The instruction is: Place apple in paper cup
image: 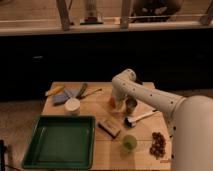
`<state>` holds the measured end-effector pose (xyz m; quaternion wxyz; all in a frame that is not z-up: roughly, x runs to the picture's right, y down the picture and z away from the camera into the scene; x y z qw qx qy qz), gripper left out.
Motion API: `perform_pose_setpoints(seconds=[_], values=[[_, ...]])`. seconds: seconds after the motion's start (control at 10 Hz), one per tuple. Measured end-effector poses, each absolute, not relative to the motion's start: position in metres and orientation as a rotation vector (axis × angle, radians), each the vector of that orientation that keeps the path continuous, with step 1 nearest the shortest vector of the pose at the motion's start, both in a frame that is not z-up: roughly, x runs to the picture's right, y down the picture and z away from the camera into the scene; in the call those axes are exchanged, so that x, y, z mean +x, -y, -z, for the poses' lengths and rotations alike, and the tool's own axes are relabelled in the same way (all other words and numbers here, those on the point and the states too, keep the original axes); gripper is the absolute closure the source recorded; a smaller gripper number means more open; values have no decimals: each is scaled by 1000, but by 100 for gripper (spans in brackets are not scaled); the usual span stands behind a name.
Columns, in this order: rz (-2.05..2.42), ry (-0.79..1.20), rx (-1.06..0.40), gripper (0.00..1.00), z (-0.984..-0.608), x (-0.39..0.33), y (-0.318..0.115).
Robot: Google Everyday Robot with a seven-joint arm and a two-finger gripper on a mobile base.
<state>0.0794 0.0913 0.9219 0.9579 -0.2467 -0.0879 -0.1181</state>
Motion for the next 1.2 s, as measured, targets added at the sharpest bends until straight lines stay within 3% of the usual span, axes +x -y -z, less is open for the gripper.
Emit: perform_pose_setpoints(seconds=[0.3, 0.5, 1.2], values=[[246, 182, -497, 87, -922, 79, -90], [253, 188, -481, 99, -918, 77, -84], [335, 195, -378, 100, -877, 67, -36]])
